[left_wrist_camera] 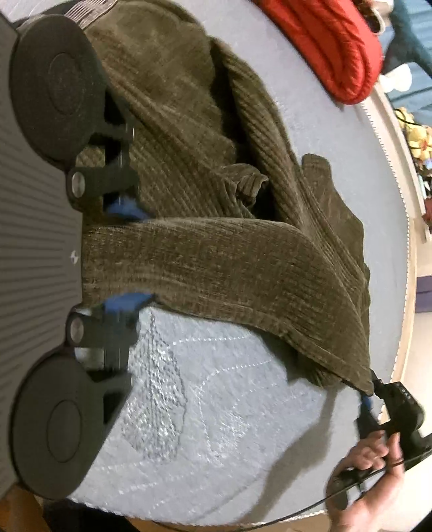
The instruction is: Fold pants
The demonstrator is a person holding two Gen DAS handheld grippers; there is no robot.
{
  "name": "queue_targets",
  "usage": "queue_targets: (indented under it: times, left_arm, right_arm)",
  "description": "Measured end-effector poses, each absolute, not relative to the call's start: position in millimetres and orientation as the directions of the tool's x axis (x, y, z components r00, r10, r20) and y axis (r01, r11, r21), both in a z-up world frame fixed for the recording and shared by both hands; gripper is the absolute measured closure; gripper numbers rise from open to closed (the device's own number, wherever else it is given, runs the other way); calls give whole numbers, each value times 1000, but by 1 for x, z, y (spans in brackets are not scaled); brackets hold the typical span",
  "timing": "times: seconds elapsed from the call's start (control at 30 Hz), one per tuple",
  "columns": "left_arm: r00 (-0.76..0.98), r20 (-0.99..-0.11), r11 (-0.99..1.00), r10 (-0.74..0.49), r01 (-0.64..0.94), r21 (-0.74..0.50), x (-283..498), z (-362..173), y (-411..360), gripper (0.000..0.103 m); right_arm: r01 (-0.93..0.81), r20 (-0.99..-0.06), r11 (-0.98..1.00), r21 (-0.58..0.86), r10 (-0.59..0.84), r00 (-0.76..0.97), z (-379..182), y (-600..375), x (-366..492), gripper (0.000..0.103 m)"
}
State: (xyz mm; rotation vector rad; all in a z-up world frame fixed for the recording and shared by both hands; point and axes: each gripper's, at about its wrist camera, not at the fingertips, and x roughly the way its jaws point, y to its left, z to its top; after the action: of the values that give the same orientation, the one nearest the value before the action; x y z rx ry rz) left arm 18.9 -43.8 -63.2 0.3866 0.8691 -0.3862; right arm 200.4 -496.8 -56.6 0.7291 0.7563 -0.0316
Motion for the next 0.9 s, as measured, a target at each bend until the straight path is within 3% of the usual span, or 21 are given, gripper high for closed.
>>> queue_targets:
  times: [0.03,0.07,0.17,0.27,0.37,0.43,0.5,0.57,0.63,0.67,0.73,0.8,0.9]
  left_arm:
    - [596,-787,859,-160,477,186,18,-63,-45,77]
    - [602,-782,859,-161,476,189,17,-60,-44,81]
    - [608,-761,869,-227,479,124,15,-45,-34,84]
    - [592,-707,826,-386,563,21,3,-17,-27,85]
    - [487,-700,713,-522,699,-46,-16,-4,-31,85]
    - [410,-739,643,-535,764,-42,-28,-10,-41,85]
    - [371,-789,606,-490,796,-3,-36,-25,-53,82]
    - [309,-839,598,-447,801,-24,-35,-43,-61,67]
    - [250,-865,582,-435,811,-58,-36,-50,-65,37]
    - [267,-858,579,-438,814,-42,-38,-47,-65,32]
    - [320,-818,597,-478,802,-36,-37,-31,-59,22]
    - [333,-761,631,-557,766,-126,-33,-12,-41,22]
    - [416,-688,708,-594,676,-203,-22,8,-16,22]
  right_arm:
    - [275,-633,765,583,215,743,-55,-494,201,90]
    - [274,-623,770,576,197,757,-52,-494,200,93]
    - [254,-538,763,594,143,830,-21,-495,187,96]
    - [218,-395,751,623,61,917,31,-502,149,96]
    - [245,-279,830,501,-114,954,76,-498,89,96]
    - [416,-352,824,384,-287,891,71,-500,60,96]
    - [581,-509,738,342,-374,775,41,-516,41,96]
    - [687,-677,674,272,-373,635,-1,-533,30,95]
    - [733,-785,631,254,-308,537,-40,-553,21,89]
    - [759,-815,597,259,-286,504,-52,-562,15,88]
    - [782,-813,536,319,-269,516,-58,-581,2,82]
    - [778,-763,521,351,-323,560,-43,-597,-5,79]
    - [764,-658,492,417,-417,627,-17,-627,-9,56]
